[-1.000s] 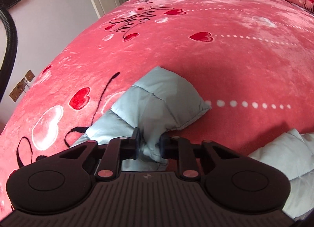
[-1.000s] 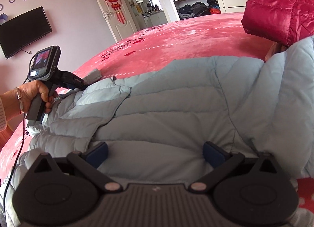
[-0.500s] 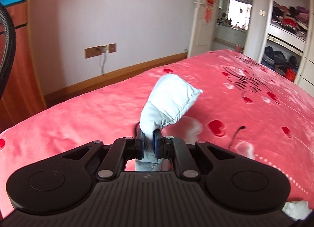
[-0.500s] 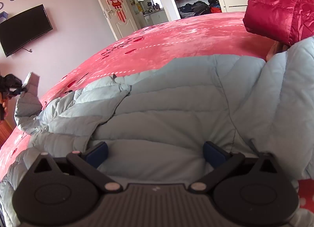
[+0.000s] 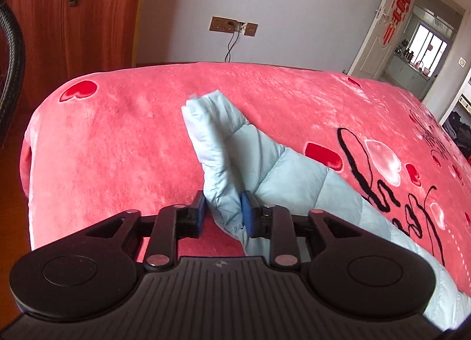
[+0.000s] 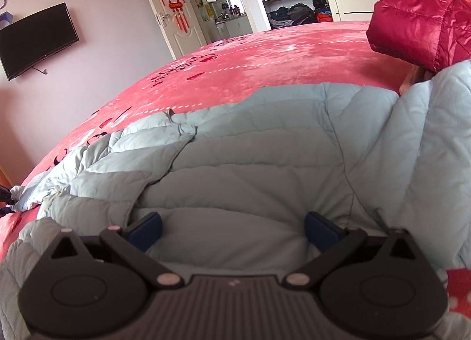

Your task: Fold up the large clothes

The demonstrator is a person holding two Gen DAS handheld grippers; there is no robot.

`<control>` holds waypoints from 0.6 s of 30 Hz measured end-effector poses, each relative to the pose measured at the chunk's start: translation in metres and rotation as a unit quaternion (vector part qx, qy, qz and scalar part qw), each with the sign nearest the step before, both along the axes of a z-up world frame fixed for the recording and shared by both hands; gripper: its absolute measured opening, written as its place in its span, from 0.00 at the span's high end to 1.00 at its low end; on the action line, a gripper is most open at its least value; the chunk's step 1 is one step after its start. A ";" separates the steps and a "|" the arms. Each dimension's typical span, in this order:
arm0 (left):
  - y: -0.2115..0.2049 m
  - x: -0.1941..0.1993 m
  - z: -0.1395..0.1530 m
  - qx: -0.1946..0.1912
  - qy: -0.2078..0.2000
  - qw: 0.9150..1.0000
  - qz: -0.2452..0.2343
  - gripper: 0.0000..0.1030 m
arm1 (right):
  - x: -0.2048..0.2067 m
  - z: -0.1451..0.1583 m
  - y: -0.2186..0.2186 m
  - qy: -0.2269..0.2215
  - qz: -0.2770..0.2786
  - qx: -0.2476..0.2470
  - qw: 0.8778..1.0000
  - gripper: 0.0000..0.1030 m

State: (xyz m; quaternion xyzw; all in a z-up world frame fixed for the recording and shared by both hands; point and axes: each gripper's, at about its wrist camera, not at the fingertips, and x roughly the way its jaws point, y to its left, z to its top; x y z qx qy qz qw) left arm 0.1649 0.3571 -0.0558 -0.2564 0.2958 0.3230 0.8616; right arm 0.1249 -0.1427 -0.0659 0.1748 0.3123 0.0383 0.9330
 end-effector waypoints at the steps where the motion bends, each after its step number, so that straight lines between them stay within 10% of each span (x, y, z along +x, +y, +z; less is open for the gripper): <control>1: 0.002 -0.008 0.002 -0.001 -0.002 1.000 0.006 0.40 | 0.000 0.000 0.000 0.000 0.000 0.000 1.000 0.00; 12: -0.065 -0.060 0.039 0.004 -0.006 0.996 -0.086 0.30 | 0.000 0.003 -0.001 0.005 0.001 0.004 1.000 0.00; 18: -0.130 -0.090 0.048 -0.025 0.008 0.973 -0.230 0.26 | -0.014 0.019 -0.019 0.019 -0.011 0.046 0.999 0.01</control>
